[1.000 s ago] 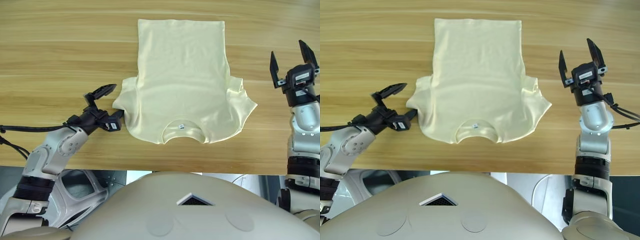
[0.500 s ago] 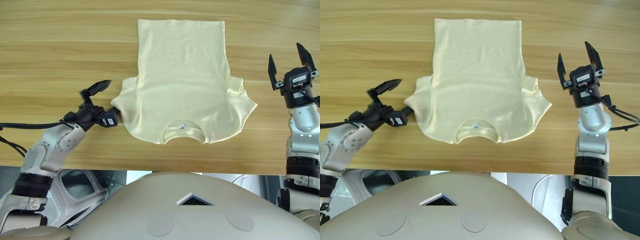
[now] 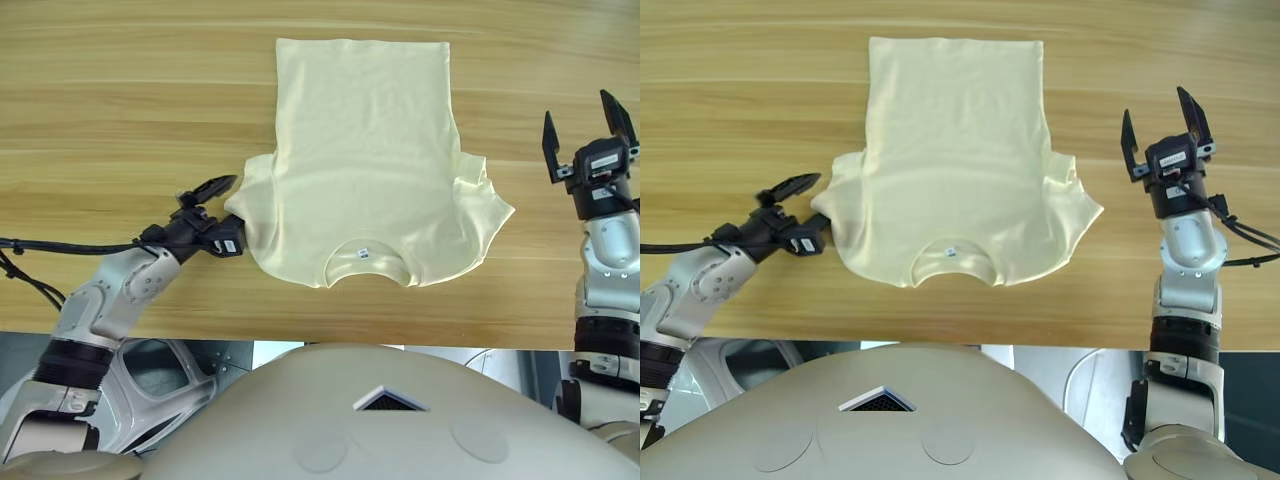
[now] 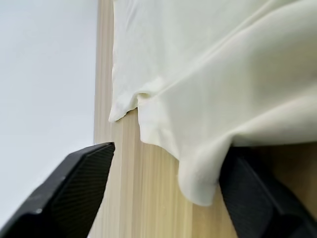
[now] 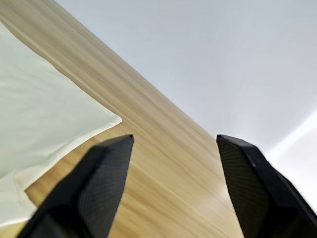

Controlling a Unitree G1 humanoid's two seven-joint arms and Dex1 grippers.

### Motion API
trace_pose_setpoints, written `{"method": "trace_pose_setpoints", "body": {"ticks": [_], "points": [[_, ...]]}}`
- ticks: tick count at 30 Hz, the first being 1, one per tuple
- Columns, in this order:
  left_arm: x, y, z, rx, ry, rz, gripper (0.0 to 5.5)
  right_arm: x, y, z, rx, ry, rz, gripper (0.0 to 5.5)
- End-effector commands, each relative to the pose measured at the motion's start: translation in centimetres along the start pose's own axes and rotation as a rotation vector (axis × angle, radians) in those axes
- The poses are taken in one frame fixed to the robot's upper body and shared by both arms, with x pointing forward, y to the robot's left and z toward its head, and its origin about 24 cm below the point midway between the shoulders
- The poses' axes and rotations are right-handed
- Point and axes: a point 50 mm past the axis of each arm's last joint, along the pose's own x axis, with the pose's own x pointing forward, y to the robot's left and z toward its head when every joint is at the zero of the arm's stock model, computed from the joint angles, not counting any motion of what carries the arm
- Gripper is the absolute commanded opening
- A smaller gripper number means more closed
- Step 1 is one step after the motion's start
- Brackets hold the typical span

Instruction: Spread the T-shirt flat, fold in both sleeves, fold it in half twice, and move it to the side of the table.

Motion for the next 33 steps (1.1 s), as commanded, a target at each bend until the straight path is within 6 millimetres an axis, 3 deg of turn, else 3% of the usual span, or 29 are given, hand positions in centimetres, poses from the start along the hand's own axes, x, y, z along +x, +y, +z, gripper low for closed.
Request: {"method": "trace_pose_setpoints", "body": {"ticks": [1, 11, 23, 33], "points": [[-0.4, -3.3, -0.9, -0.024, 0.080, -0.169, 2.94, -0.5, -0.3, -0.2, 0.006, 0.004, -0.024, 3.09], [-0.1, -3.2, -0.9, -0.015, 0.070, -0.178, 1.29, -1.2, -0.6, -0.4, 0.009, 0.014, -0.048, 3.09], [0.0, -3.1, -0.7, -0.075, 0.087, -0.113, 0.05, -1.8, -0.9, -0.6, 0.016, 0.024, -0.068, 3.09], [0.3, -3.2, 0.1, -0.106, 0.047, -0.076, 0.00, -1.6, -0.7, -0.5, 0.021, 0.018, -0.057, 3.09]]}}
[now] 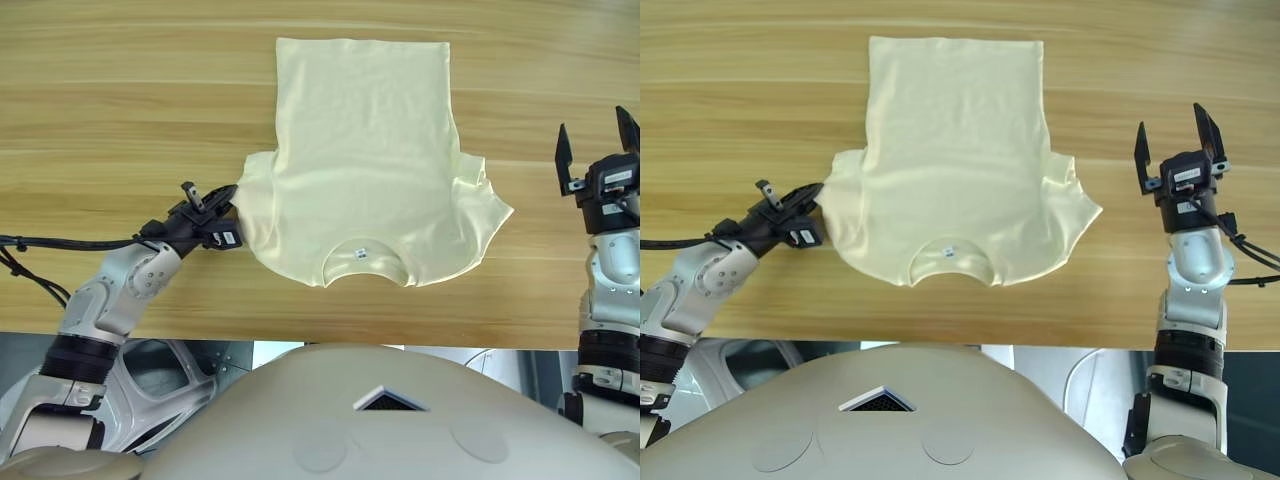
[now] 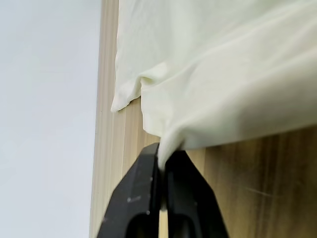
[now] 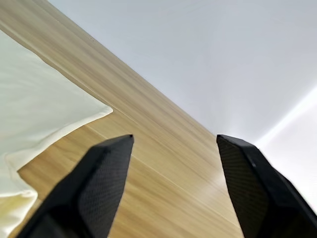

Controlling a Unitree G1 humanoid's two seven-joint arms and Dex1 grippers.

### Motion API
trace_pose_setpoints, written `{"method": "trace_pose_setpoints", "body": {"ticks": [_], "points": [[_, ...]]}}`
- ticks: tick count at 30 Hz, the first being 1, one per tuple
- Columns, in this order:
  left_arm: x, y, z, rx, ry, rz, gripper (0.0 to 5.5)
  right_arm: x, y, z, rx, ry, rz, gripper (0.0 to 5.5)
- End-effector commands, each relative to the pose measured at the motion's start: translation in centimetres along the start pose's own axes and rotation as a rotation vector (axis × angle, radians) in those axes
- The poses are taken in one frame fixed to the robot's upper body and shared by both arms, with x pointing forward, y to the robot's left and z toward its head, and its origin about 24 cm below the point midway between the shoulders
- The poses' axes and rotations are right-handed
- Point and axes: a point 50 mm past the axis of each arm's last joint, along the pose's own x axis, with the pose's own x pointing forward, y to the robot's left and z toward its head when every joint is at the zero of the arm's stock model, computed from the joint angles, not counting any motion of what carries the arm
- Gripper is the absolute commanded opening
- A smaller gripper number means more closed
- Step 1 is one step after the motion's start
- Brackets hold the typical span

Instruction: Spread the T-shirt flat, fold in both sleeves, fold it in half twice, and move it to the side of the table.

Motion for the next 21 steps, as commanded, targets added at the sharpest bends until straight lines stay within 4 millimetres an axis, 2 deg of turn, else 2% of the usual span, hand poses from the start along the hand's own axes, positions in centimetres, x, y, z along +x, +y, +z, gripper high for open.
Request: {"method": "trace_pose_setpoints", "body": {"ticks": [1, 6, 12, 21], "points": [[-0.3, -3.5, 0.5, -0.072, 0.007, -0.116, 0.00, 0.1, -0.1, 0.2, 0.004, -0.012, -0.006, 3.09], [-0.2, -3.6, 0.9, -0.087, -0.019, -0.089, 0.00, 0.2, -0.2, 0.2, 0.003, -0.013, -0.001, 3.09], [0.7, -2.1, 1.8, -0.116, -0.069, 0.010, 0.00, 0.0, 0.1, 0.1, 0.006, -0.010, 0.003, 3.09], [1.2, -1.0, 2.5, -0.104, -0.132, 0.072, 0.00, -0.3, 0.4, 0.0, 0.006, -0.004, 0.012, 3.09]]}}
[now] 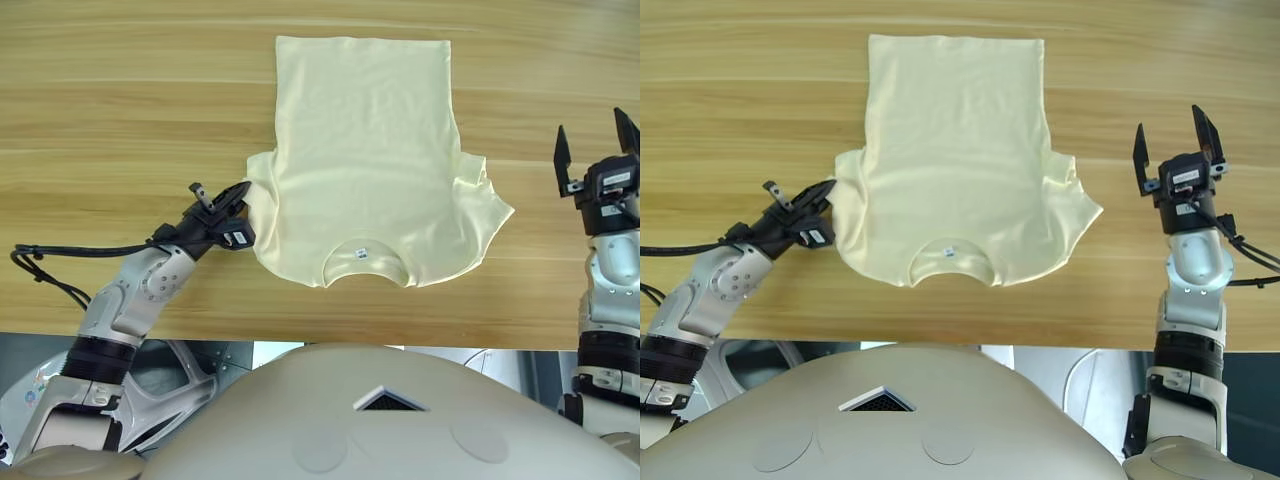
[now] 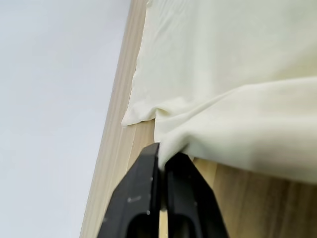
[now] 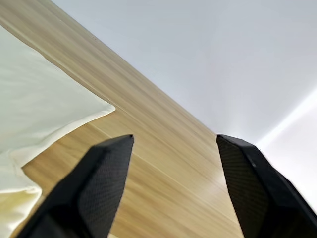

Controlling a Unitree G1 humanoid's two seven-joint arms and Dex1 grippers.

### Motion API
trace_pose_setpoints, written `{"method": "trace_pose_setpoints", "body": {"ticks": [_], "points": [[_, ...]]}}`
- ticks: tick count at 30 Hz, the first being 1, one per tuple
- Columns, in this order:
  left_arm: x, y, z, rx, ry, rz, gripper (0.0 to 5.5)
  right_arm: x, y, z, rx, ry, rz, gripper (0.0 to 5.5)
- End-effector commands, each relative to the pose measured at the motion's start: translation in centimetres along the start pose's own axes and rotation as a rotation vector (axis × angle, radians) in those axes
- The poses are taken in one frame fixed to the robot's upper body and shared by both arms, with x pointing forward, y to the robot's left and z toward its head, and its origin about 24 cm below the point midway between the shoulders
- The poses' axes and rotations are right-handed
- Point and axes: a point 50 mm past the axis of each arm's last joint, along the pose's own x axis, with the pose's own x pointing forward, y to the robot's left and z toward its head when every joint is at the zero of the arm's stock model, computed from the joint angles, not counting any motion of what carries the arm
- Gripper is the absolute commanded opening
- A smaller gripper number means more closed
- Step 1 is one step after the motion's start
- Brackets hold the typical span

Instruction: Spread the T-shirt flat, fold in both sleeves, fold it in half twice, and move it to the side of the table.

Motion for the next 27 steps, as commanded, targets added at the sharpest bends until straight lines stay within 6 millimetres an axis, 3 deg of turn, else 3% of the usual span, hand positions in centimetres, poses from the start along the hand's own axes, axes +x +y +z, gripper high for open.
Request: {"method": "trace_pose_setpoints", "body": {"ticks": [1, 15, 20, 27], "points": [[0.5, -1.0, 0.7, -0.025, -0.040, -0.035, 0.00, -0.1, 0.3, 0.0, 0.005, -0.004, 0.005, 3.09], [2.2, 0.3, 1.8, 0.001, -0.133, 0.060, 0.00, -0.2, 0.8, -0.3, 0.019, 0.009, 0.009, 3.09], [2.7, -0.1, 2.8, 0.012, -0.205, 0.024, 0.00, -0.1, 1.1, -0.3, 0.025, 0.010, 0.017, 3.09], [2.9, 0.0, 2.5, 0.020, -0.208, 0.008, 0.00, 0.0, 1.6, -0.3, 0.029, 0.011, 0.025, 3.09]]}}
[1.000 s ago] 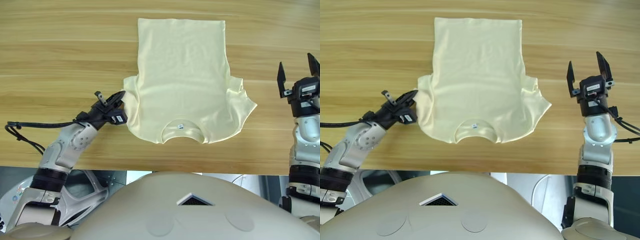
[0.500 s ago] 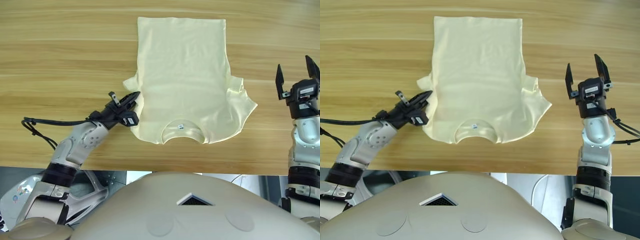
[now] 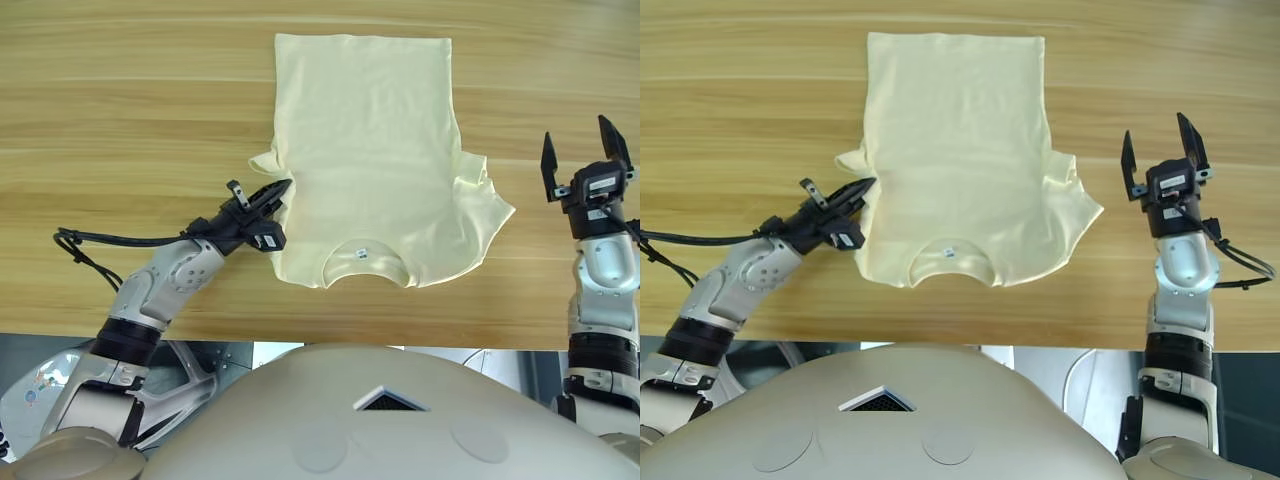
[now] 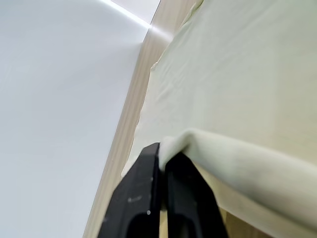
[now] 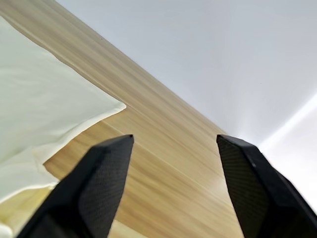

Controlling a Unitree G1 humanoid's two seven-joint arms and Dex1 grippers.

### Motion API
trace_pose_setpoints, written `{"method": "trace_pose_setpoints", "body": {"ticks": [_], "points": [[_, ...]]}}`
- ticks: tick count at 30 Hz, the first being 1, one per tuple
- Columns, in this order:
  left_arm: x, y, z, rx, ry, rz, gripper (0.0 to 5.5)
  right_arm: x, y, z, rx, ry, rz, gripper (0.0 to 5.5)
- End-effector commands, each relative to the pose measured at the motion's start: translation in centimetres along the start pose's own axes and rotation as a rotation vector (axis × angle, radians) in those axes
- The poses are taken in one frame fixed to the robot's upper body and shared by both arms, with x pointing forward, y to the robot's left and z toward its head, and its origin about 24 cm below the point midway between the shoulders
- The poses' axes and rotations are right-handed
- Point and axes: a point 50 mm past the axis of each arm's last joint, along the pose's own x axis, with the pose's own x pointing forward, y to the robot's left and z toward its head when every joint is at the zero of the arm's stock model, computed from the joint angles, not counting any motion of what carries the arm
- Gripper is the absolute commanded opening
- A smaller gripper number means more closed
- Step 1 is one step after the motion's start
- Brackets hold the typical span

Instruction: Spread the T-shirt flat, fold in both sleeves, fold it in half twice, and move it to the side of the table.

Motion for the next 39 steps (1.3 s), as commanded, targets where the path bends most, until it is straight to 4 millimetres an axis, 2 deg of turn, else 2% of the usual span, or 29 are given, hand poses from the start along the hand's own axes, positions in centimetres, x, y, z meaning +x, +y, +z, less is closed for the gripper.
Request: {"method": "trace_pose_setpoints", "body": {"ticks": [1, 6, 12, 13, 19, 22, 32, 39], "points": [[0.2, -0.2, -0.2, 0.013, -0.007, -0.046, 0.00, 0.1, 0.2, -0.1, -0.006, 0.004, 0.006, 3.09], [0.5, -1.2, -0.5, -0.011, -0.003, -0.119, 0.00, 0.2, 0.3, 0.0, -0.004, 0.000, 0.005, 3.09], [1.5, -1.4, -0.2, -0.042, -0.043, -0.115, 0.00, 0.5, 0.5, 0.0, 0.000, -0.003, 0.008, 3.09], [1.5, -1.5, -0.1, -0.047, -0.045, -0.122, 0.35, 0.5, 0.6, 0.0, 0.000, -0.004, 0.009, 3.09], [2.1, -2.2, 0.3, -0.092, -0.080, -0.160, 1.27, 0.8, 0.9, -0.1, 0.006, -0.004, 0.014, 3.09], [1.9, -2.9, 0.5, -0.106, -0.093, -0.206, 1.69, 0.9, 0.9, -0.1, 0.005, -0.004, 0.014, 3.09], [1.6, -3.5, 0.2, -0.138, -0.082, -0.226, 3.23, 1.1, 1.0, -0.1, 0.004, -0.008, 0.019, 3.09], [-1.1, -5.3, -0.7, -0.159, -0.006, -0.345, 3.97, 0.4, 0.0, 1.0, -0.115, -0.039, 0.069, 3.09]]}}
